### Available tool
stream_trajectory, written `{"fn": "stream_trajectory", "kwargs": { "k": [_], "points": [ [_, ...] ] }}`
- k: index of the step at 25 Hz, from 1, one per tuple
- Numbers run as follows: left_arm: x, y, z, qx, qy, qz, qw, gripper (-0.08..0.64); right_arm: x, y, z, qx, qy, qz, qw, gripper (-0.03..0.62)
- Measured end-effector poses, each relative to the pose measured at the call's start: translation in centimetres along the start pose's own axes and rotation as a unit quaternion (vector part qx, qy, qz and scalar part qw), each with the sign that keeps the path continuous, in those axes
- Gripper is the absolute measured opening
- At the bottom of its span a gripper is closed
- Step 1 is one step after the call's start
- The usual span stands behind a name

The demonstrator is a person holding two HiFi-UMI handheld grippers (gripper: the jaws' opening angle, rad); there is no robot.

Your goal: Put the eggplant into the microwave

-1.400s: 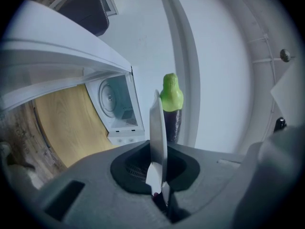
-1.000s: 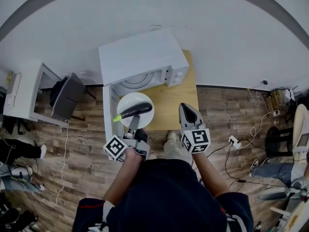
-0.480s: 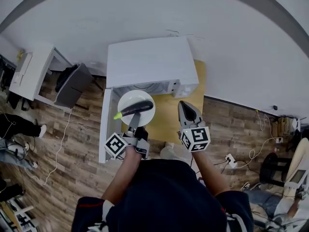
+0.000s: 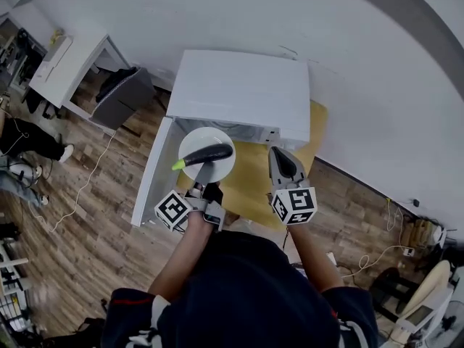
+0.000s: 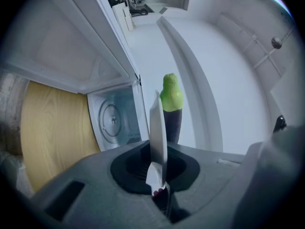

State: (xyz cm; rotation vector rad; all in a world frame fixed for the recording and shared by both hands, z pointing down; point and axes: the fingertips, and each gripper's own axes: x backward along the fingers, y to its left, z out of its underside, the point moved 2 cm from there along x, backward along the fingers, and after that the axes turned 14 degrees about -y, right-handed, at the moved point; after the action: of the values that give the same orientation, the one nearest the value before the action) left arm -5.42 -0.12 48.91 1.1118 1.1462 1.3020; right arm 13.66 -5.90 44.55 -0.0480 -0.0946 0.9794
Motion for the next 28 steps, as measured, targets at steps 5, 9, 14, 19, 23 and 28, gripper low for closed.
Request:
{"fn": "stream_trajectory", "kwargs": {
  "k": [5, 9, 14, 19, 23, 28],
  "points": [
    [0.5, 0.8, -0.1, -0.013, -0.016, -0.012, 0.9997, 0.025, -0.3, -0.1, 0.1, -0.003, 0.000, -0.013, 1.000, 0.012],
    [0.2, 1.4, 0.2, -0.019, -0.018, -0.008, 0.9996, 0.025, -0.7, 0.0, 0.4, -0.005, 0.002, -0.016, 1.000, 0.012],
    [0.3, 2.6, -0.6, -0.013, -0.007, -0.022, 0.9997, 0.025, -1.3, 1.1, 0.3, -0.004, 0.005, -0.013, 1.000, 0.012],
    [-0.7, 4.0, -1.5, -0.017, 0.012, -0.026, 0.9994, 0.025, -2.1, 2.2, 0.1, -0.003, 0.005, -0.003, 1.000, 0.012],
    [-1.3, 5.0, -1.9, -0.014, 0.024, -0.017, 0.9995, 0.025, -2.7, 3.1, 0.2, 0.004, 0.010, -0.001, 1.000, 0.012],
    [-1.2, 6.9, -1.7, -0.013, 0.039, -0.033, 0.9986, 0.025, -2.8, 3.6, 0.7, 0.009, 0.019, 0.002, 1.000, 0.012]
  ]
}}
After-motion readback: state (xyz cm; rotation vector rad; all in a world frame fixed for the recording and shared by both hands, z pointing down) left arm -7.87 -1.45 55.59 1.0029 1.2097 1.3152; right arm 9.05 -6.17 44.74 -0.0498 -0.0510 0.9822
